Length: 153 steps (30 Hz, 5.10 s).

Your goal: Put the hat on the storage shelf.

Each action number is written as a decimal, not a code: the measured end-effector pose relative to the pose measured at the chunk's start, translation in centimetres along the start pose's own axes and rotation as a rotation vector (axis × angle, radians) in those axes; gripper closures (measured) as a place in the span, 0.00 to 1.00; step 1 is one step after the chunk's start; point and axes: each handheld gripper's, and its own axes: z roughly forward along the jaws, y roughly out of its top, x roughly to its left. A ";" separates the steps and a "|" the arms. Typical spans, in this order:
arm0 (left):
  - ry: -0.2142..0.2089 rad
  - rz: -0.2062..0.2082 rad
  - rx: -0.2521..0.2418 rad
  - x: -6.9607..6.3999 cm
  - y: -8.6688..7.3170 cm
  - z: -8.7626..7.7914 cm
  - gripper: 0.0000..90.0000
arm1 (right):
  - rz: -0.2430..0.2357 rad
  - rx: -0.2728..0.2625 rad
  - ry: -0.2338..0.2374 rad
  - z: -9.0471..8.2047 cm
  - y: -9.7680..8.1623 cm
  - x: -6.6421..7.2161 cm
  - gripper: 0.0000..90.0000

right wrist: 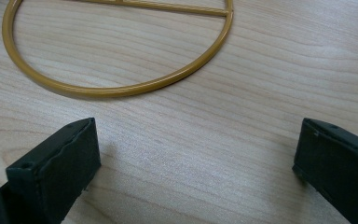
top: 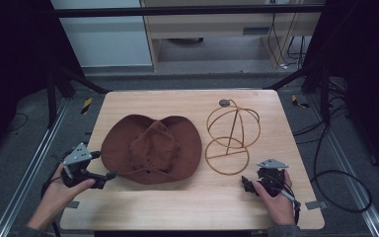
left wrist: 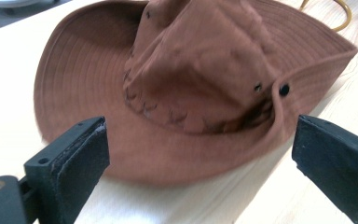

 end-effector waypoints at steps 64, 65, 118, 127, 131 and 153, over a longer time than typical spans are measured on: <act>-0.019 0.111 0.423 0.1 13.3 13.0 0.14 | -0.005 -0.001 0.000 0.0 0.0 0.0 0.00; -0.023 0.108 0.428 0.2 13.3 13.1 0.14 | -0.004 -0.001 0.000 0.0 0.0 0.0 0.00; -0.094 0.162 0.436 -0.9 13.9 11.5 0.98 | -0.005 -0.001 0.003 0.0 0.0 -0.1 0.00; -0.100 0.212 0.337 -1.4 14.9 7.4 0.98 | -0.006 -0.001 0.003 0.0 0.0 -0.1 0.00; -0.112 0.219 0.261 -1.2 15.4 4.7 0.98 | -0.006 -0.001 0.003 0.0 0.0 -0.1 0.00; -0.081 0.275 0.136 -2.1 17.7 -2.6 0.98 | -0.005 -0.001 0.001 0.0 0.0 0.0 0.00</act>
